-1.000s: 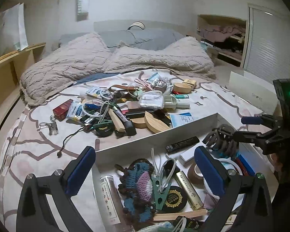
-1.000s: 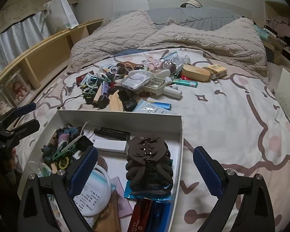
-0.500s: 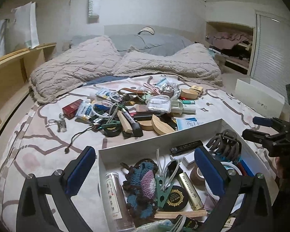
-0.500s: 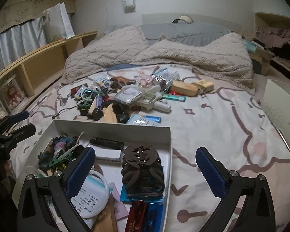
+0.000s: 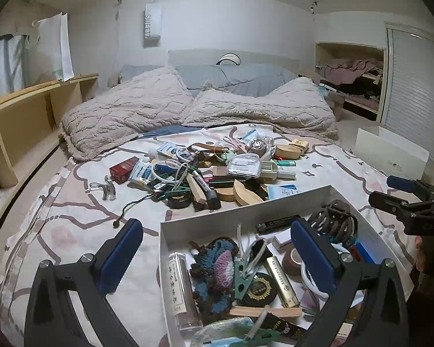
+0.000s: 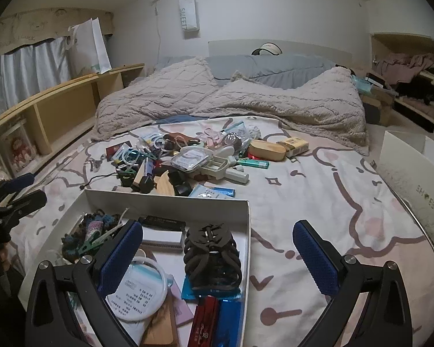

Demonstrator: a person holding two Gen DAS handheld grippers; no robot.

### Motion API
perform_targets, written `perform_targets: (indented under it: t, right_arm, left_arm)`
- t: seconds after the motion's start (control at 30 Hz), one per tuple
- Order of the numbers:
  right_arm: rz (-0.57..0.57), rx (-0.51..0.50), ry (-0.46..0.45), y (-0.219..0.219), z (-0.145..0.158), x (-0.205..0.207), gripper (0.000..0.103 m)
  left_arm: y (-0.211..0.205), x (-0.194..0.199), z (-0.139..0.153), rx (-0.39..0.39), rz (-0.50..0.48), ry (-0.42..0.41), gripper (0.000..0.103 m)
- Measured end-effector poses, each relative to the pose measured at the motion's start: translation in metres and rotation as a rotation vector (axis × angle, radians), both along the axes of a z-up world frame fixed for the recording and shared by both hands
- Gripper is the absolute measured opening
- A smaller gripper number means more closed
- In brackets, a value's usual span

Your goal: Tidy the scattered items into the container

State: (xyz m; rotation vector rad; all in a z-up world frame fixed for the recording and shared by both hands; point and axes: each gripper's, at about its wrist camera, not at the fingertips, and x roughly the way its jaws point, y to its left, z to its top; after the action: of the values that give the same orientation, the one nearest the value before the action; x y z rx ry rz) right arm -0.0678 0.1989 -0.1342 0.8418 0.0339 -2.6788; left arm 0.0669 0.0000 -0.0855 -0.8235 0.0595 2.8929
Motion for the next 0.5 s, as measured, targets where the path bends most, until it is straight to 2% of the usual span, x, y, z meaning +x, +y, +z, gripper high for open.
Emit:
perform_targets:
  t: [0.5]
  right_arm:
    - [-0.024, -0.01, 0.128, -0.002, 0.01, 0.032, 0.103]
  left_arm:
    - [0.009, 0.021, -0.005, -0.014, 0.054, 0.025, 0.103]
